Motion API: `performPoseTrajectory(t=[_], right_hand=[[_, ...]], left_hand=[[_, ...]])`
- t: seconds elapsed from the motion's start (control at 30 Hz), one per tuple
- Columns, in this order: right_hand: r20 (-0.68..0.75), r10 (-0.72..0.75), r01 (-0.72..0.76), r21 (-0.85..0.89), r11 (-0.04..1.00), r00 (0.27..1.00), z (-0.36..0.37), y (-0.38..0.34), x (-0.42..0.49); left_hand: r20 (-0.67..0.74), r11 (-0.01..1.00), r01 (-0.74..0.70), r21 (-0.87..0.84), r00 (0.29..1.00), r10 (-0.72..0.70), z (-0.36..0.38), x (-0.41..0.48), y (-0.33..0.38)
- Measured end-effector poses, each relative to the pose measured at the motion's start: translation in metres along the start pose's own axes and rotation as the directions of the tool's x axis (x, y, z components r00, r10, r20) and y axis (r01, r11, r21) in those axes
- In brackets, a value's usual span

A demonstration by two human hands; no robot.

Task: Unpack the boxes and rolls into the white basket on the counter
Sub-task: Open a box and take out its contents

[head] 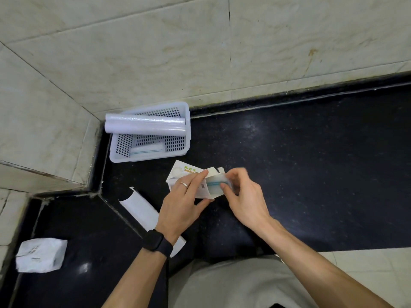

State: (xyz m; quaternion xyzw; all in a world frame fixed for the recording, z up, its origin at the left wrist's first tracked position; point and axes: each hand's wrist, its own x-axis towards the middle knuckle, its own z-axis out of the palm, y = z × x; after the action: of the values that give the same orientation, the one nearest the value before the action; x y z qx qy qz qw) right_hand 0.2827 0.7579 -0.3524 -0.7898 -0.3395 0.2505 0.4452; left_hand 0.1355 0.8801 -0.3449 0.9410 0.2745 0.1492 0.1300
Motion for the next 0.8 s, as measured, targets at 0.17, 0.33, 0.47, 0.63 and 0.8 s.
performPoseTrajectory(t=[0.17, 0.33, 0.47, 0.63, 0.8], right_hand=[[0.007, -0.038, 0.039, -0.101, 0.994, 0.999, 0.002, 0.001, 0.003], [-0.014, -0.103, 0.098, -0.201, 0.975, 0.995, 0.005, -0.007, 0.005], [-0.027, -0.08, 0.074, -0.18, 0.981, 0.996, -0.003, -0.017, 0.008], [-0.04, 0.072, -0.064, 0.162, 0.985, 0.997, -0.023, -0.035, 0.016], [-0.028, 0.101, -0.082, 0.386, 0.919, 0.994, -0.033, -0.043, 0.029]], left_hand=[[0.035, 0.998, -0.045, 0.04, 0.998, 0.043, -0.001, -0.001, -0.004], [0.034, 0.999, -0.03, 0.035, 0.999, 0.029, -0.002, -0.002, -0.009], [0.011, 0.999, 0.027, -0.019, 1.0, -0.027, -0.007, -0.001, -0.016], [-0.086, 0.982, 0.069, -0.173, 0.993, -0.085, -0.02, -0.003, -0.022], [-0.173, 0.927, 0.213, -0.31, 0.946, -0.276, -0.033, -0.009, -0.037]])
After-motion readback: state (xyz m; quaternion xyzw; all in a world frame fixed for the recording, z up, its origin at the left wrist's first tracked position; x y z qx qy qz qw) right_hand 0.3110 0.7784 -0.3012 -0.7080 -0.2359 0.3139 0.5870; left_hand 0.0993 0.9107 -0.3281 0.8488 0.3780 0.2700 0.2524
